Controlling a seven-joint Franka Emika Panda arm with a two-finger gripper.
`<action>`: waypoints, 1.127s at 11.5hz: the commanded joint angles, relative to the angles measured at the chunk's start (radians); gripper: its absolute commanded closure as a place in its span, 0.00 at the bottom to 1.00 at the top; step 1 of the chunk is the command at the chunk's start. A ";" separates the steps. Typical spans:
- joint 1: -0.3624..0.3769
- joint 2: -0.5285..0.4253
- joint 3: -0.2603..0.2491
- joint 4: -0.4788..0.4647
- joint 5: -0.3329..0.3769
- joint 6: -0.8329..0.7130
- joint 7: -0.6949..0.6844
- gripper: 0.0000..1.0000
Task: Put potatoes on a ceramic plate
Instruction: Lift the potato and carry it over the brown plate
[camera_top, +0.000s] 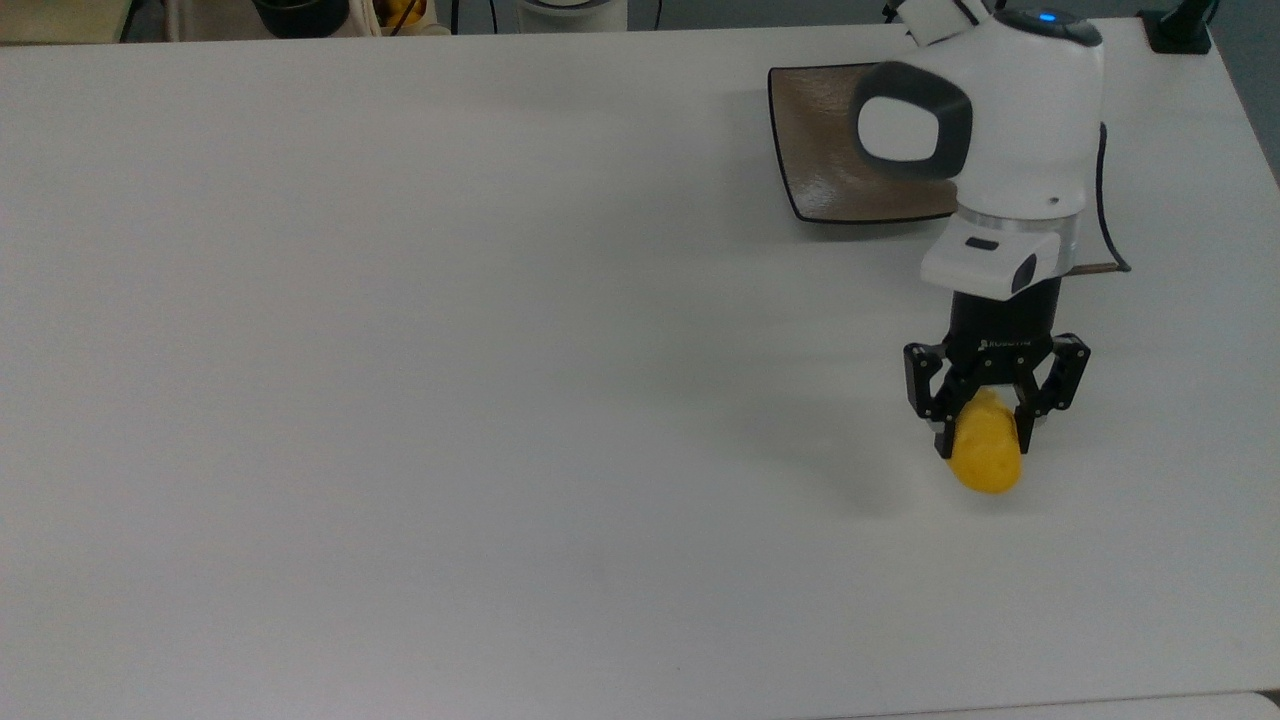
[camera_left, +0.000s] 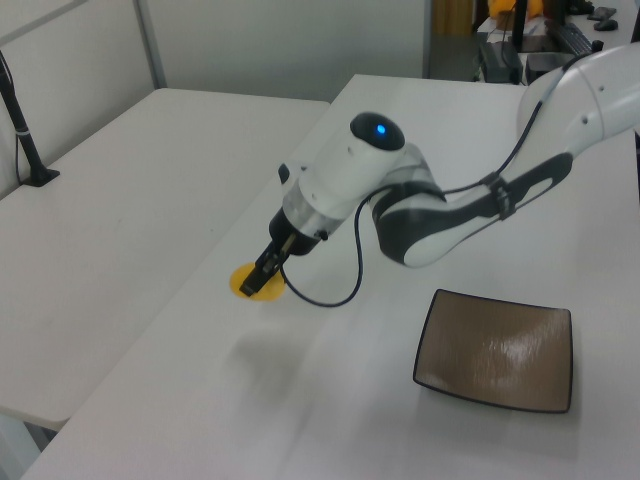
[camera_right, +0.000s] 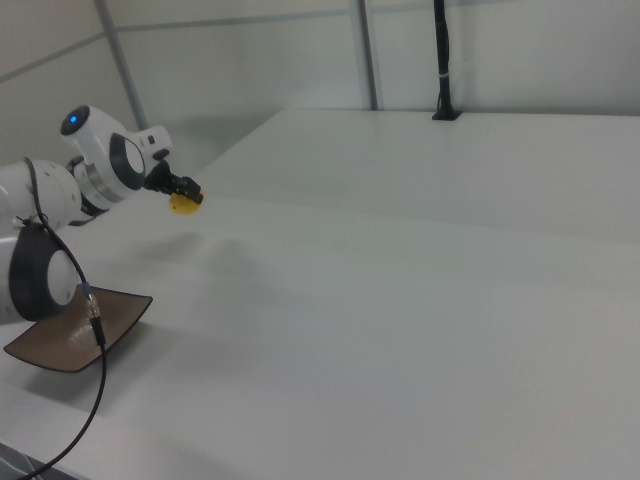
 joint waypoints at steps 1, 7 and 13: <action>0.001 -0.249 0.003 -0.240 0.031 -0.070 0.009 0.96; 0.000 -0.642 0.003 -0.520 0.143 -0.268 0.008 0.96; -0.029 -0.903 0.032 -0.741 0.265 -0.480 0.000 0.96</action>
